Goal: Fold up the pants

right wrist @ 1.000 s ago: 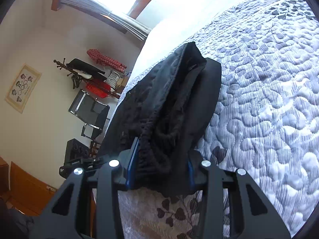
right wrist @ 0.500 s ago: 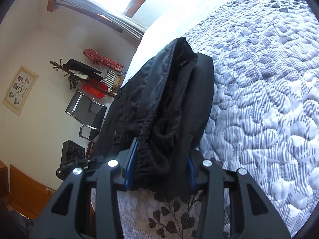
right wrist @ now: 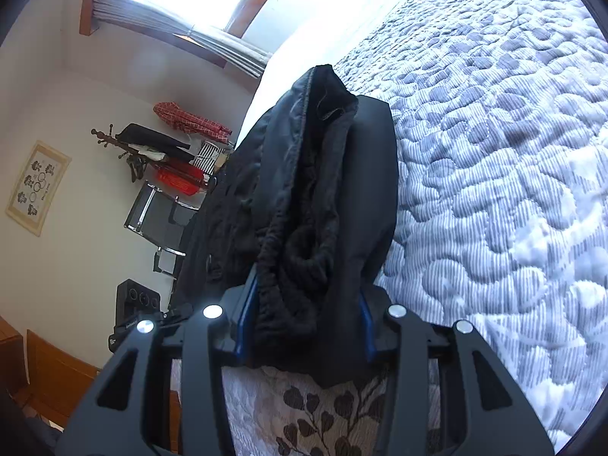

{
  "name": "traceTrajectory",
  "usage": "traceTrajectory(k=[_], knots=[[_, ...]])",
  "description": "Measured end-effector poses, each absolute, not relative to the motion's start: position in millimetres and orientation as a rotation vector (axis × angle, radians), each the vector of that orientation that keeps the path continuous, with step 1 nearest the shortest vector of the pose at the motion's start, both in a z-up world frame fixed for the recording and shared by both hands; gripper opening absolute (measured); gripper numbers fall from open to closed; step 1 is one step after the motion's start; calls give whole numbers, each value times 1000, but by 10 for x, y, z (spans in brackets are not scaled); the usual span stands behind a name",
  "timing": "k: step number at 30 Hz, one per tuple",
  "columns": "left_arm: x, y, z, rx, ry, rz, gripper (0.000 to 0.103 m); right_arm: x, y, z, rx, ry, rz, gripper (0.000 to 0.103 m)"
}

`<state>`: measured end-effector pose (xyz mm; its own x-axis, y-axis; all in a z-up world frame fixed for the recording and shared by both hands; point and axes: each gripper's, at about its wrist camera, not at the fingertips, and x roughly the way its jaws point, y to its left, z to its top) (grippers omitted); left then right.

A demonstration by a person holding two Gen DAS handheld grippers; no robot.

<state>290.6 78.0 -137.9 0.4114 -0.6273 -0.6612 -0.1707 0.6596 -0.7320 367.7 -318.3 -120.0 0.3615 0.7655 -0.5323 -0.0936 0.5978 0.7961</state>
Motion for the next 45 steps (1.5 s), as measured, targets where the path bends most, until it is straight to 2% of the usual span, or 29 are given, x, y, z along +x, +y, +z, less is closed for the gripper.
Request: traceTrajectory(k=[11,17,23,26,28,32,38,41,43,45], knots=[[2930,847,-1430,-824,1130,-320,59,3618,-3122,-1316,788,1055,631,46],[2945,821,-1466,-830,1131,-318,64,3593,-3185,-1328,779,1057,623,55],[2855,860,-1431,-788,1120,-288,75,3479,-3229,-1309,751,1048,612,65],[2806,905,-1357,-748,1107,-250,83,3402,-3305,-1272,747,1045,600,68],[2760,942,-1311,-731,1099,-209,92,3340,-3375,-1251,748,1045,589,70],[2639,991,-1207,-672,1088,-116,99,3188,-3504,-1135,695,1050,515,76],[2437,973,-1009,-573,1076,-1,99,2818,-3625,-876,488,1068,274,79],[2328,871,-924,-461,1104,34,99,2599,-3597,-685,398,1062,159,82],[2234,762,-843,-388,1104,40,99,2470,-3523,-571,348,1054,107,89],[2135,661,-757,-342,1093,37,99,2332,-3400,-447,298,1042,64,90]])
